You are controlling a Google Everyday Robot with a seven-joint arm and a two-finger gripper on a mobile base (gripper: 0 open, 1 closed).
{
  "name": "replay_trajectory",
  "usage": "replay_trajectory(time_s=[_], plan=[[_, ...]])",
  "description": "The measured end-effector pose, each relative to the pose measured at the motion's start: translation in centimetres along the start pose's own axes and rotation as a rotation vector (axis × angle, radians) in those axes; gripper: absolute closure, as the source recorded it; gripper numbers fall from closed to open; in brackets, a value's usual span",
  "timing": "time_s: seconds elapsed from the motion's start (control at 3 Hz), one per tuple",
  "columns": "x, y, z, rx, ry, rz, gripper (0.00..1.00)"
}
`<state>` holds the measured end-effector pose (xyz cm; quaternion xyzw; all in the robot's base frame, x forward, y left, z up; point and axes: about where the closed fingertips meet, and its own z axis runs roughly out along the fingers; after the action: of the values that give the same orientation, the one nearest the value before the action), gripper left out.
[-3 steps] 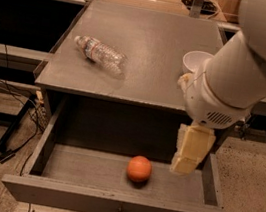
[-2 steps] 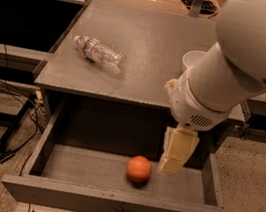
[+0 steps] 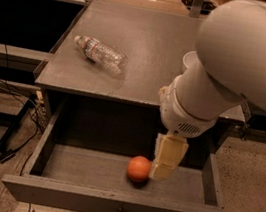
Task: Pick orange from top drawer and place on counter
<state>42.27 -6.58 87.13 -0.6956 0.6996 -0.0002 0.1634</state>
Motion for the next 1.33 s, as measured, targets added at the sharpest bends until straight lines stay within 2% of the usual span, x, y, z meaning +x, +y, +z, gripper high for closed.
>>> replay_trajectory(time_s=[0.33, 0.67, 1.0, 1.33], plan=[[-0.5, 0.3, 1.8, 0.001, 0.015, -0.003, 0.00], [0.7, -1.3, 3.6, 0.029, 0.068, 0.017, 0.00], [4.1, -3.2, 6.6, 0.059, 0.144, 0.067, 0.00], [4.1, -3.2, 6.6, 0.058, 0.145, 0.067, 0.00]])
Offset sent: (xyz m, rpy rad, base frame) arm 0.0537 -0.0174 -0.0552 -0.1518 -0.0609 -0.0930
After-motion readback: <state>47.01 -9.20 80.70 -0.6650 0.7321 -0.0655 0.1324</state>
